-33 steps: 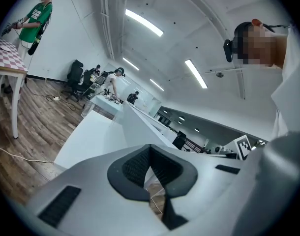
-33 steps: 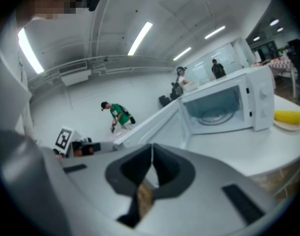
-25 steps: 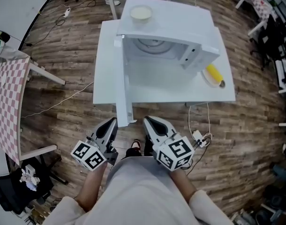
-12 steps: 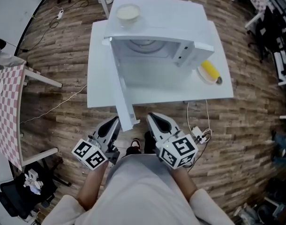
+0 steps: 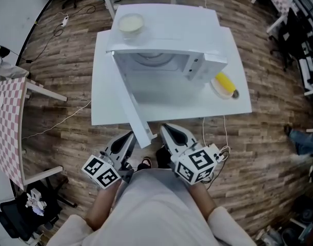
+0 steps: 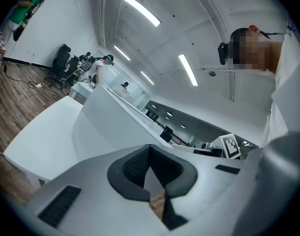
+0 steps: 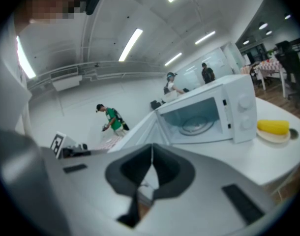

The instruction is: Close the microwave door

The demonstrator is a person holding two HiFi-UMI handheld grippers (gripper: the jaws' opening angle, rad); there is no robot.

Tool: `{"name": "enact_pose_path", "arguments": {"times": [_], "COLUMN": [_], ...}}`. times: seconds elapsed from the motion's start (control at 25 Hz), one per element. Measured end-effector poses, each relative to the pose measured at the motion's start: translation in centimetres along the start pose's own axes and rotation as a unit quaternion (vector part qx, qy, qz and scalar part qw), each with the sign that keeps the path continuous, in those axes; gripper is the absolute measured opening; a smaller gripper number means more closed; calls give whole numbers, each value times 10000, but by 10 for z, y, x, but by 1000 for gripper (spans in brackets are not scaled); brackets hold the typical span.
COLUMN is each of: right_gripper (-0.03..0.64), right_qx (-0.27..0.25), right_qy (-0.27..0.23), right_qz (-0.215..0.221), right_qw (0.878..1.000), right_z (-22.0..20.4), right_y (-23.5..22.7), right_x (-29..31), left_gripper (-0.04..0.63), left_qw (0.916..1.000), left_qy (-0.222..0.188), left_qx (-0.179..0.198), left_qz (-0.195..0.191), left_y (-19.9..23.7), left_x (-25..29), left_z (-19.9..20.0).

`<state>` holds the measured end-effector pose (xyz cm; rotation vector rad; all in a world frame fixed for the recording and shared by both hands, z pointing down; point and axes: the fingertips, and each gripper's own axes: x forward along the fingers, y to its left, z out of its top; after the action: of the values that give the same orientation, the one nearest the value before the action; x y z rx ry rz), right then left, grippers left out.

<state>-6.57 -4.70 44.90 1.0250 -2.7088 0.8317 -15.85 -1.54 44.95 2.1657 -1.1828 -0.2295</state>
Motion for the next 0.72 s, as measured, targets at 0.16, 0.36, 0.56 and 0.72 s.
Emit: {"name": "enact_pose_path", "arguments": {"times": [0.16,0.36,0.56,0.72], "right_gripper": [23,23,23,23], "right_qx": [-61,-210,-378,-426], "right_qy": [41,228,402,414], "right_qz": [111,468,752,814], "right_qw": [9999,9984,9956,9949], "right_z": [5,5,6,9], "right_y": [-8,-7,-9,-19], "right_x": [-2,0,2,-2], "left_gripper": [18,18,18,18], "left_qw": [10000,10000,9999,9996], "left_qy": [-14,-62,-112,-166], "left_qx": [8,41,117,198], "left_qz": [-17,-3,-43,-106], "left_y": [-7,-15,-24,-33], "left_x": [10,24,40,51], "left_z": [-2,-3,-2,-2]}}
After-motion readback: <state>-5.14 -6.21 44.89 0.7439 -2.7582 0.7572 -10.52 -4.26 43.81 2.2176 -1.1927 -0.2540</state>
